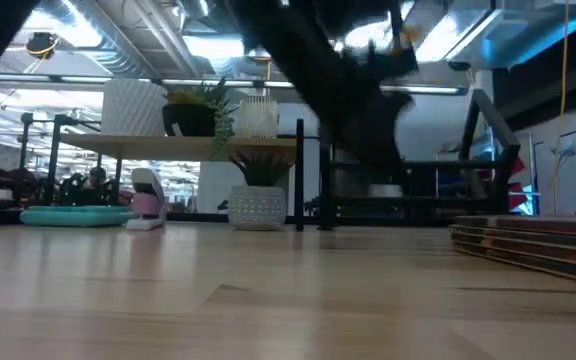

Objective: Stock shelves
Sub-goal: Remove the blue book from the bookshelf

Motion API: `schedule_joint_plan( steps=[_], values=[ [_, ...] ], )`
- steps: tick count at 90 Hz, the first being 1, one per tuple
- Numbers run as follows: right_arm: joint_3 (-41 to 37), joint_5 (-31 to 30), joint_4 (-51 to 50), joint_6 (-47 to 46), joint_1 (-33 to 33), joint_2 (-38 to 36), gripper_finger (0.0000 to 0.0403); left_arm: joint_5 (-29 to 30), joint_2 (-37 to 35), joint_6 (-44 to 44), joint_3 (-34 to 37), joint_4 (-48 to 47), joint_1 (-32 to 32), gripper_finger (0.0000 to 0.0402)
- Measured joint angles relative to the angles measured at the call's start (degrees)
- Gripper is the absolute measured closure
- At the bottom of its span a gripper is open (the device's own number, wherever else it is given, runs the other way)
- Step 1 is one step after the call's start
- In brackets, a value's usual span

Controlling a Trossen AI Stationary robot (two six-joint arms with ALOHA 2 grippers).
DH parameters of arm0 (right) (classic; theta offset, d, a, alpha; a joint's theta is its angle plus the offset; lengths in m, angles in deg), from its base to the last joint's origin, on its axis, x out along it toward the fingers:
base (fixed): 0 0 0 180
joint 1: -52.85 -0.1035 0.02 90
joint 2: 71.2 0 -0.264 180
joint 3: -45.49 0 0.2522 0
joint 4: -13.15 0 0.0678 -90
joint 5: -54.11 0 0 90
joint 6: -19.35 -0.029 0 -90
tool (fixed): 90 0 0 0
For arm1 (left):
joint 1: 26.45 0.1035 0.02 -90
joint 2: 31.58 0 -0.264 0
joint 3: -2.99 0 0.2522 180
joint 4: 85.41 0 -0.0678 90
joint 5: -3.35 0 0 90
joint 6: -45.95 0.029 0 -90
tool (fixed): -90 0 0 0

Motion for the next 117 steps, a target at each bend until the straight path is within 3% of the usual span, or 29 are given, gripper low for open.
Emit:
schedule_joint_plan(
  steps=[14, 22, 27, 35, 45, 55, 72, 86, 104, 117],
  values=[
    [4.6, -18.2, -16.0, 2.4, 1.3, 0.0, 0.0292, 9.8, -8.9, -2.7, 2.5, -14.4, -5.8, 0.0371],
    [6.6, -26.2, -27.8, -1.1, 3.3, -0.2, 0.0292, 15.5, -14.5, -7.8, 5.5, -21.3, -9.6, 0.0371],
    [7.3, -28.7, -37.2, -7.9, 5.3, -0.8, 0.0292, 18.1, -17.9, -12.9, 7.7, -25.7, -12.2, 0.0371],
    [7.3, -27.7, -48.9, -22.4, 10.4, -3.4, 0.0292, 21.6, -22.6, -22.0, 11.7, -30.2, -16.8, 0.0371],
    [3.2, -27.7, -42.7, -10.5, 18.1, -9.5, 0.0283, 26.1, -27.5, -31.9, 17.6, -30.2, -22.7, 0.0371],
    [2.1, -25.4, -38.8, 2.1, 26.6, -13.6, 0.0250, 30.1, -30.0, -40.0, 22.4, -30.0, -27.7, 0.0371],
    [2.2, -21.2, -28.1, 22.4, 41.1, -17.0, 0.0177, 31.9, -30.8, -43.6, 25.1, -30.0, -31.7, 0.0371],
    [2.1, -14.0, -19.5, 38.2, 53.4, -17.8, 0.0160, 32.3, -30.7, -45.3, 26.1, -30.2, -33.2, 0.0371],
    [2.1, -8.4, -8.5, 48.8, 64.1, -22.2, 0.0159, 33.2, -30.7, -46.9, 27.1, -30.2, -35.4, 0.0371],
    [2.2, -7.6, 0.2, 50.5, 68.7, -25.7, 0.0159, 35.5, -30.7, -48.0, 27.9, -30.1, -36.5, 0.0371]
  ],
)
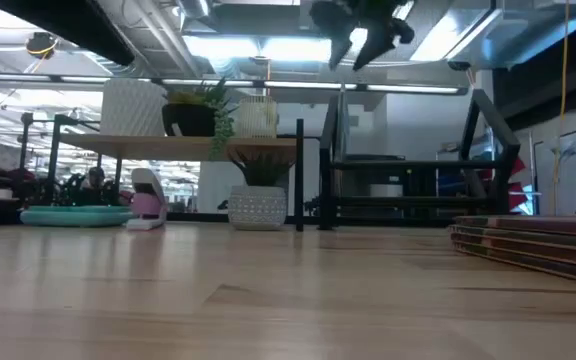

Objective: Stock shelves
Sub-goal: Remove the blue book from the bookshelf

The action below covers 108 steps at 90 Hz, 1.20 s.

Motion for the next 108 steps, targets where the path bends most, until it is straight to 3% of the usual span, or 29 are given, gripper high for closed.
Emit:
schedule_joint_plan(
  steps=[22, 59, 75, 97, 108],
  values=[
    [0.0, 10.4, 5.2, -5.0, 8.1, 1.3, 0.0159, 0.8, 0.0, -0.3, 0.6, 0.1, -0.1, 0.0371],
    [0.0, 8.7, 4.1, -7.9, 11.5, 4.5, 0.0167, 2.0, 0.1, -0.3, 0.6, 0.4, 0.1, 0.0371],
    [0.0, 7.4, 4.2, -6.4, 11.6, 4.7, 0.0235, 2.1, 0.1, -0.3, 0.6, 0.6, 0.1, 0.0371],
    [0.0, 7.5, 3.8, -4.4, 11.5, 4.6, 0.0379, 2.1, 0.1, 0.1, 0.6, 1.3, 0.1, 0.0371],
    [0.0, 6.7, 1.7, -1.6, 10.1, 3.8, 0.0389, 2.2, 0.1, 0.1, 0.6, 1.3, 0.1, 0.0371]
  ],
)
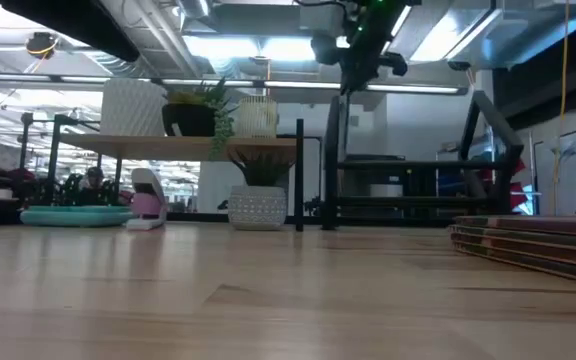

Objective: Stock shelves
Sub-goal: Remove the blue book from the bookshelf

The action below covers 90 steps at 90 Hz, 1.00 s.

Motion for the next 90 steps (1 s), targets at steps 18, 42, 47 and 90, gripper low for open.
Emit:
schedule_joint_plan(
  steps=[18, 42, 47, 90],
  values=[
    [5.1, -3.6, -14.9, 3.2, -6.2, -3.0, 0.0396, 3.9, 0.0, 1.5, 0.0, 1.4, 0.0, 0.0371],
    [15.6, -0.5, -37.8, 0.3, -21.1, -3.9, 0.0400, 9.8, 0.0, 12.2, -0.1, 11.8, 1.0, 0.0371],
    [16.2, 3.2, -41.4, -2.8, -24.6, -3.9, 0.0400, 9.8, 0.0, 14.1, -0.1, 13.5, 1.6, 0.0371],
    [9.4, 35.6, -50.0, -28.9, -44.2, 0.8, 0.0402, 9.5, 0.2, 17.7, -0.1, 18.2, 5.3, 0.0371]
  ],
)
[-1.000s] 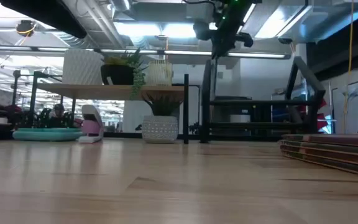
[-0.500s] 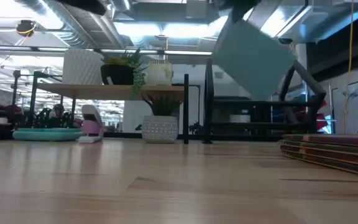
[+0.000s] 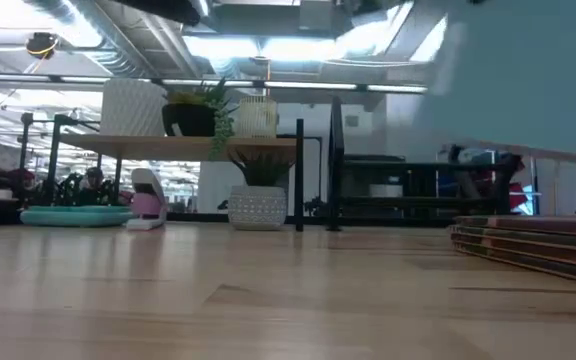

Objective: Stock shelves
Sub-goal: Remove the blue book from the bookshelf

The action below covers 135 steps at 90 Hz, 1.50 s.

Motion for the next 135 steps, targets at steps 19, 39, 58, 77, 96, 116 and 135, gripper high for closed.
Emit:
schedule_joint_plan(
  steps=[19, 39, 58, 77, 96, 116, 135],
  values=[
    [-7.1, 22.0, -0.2, -16.0, -7.5, 0.3, 0.0402, 0.2, 2.0, 0.3, 0.0, 1.6, 0.7, 0.0371],
    [-12.9, 33.4, -0.2, -45.8, -14.7, 0.2, 0.0402, 1.1, 5.7, 0.2, 0.0, 3.2, 1.5, 0.0371],
    [-17.2, 18.3, -0.3, -65.3, -17.8, 0.7, 0.0402, 1.5, 8.7, 1.5, 0.0, 5.0, 2.6, 0.0371],
    [-17.5, 17.2, -0.1, -67.2, -14.6, 3.4, 0.0403, 1.5, 8.9, 0.4, 0.0, 4.7, 2.7, 0.0371],
    [-17.5, 12.6, -0.1, -66.2, -10.7, 4.0, 0.0403, -3.2, 12.7, 0.9, 0.0, 8.8, 6.3, 0.0371],
    [-17.5, 0.6, 5.0, -62.8, -6.4, 4.0, 0.0398, -8.4, 23.1, 13.0, 0.0, 25.7, 10.6, 0.0371],
    [-17.4, -5.8, 7.4, -59.5, -3.9, 5.4, 0.0397, -19.6, 32.0, 26.7, -0.1, 45.5, 13.5, 0.0371]
  ],
)
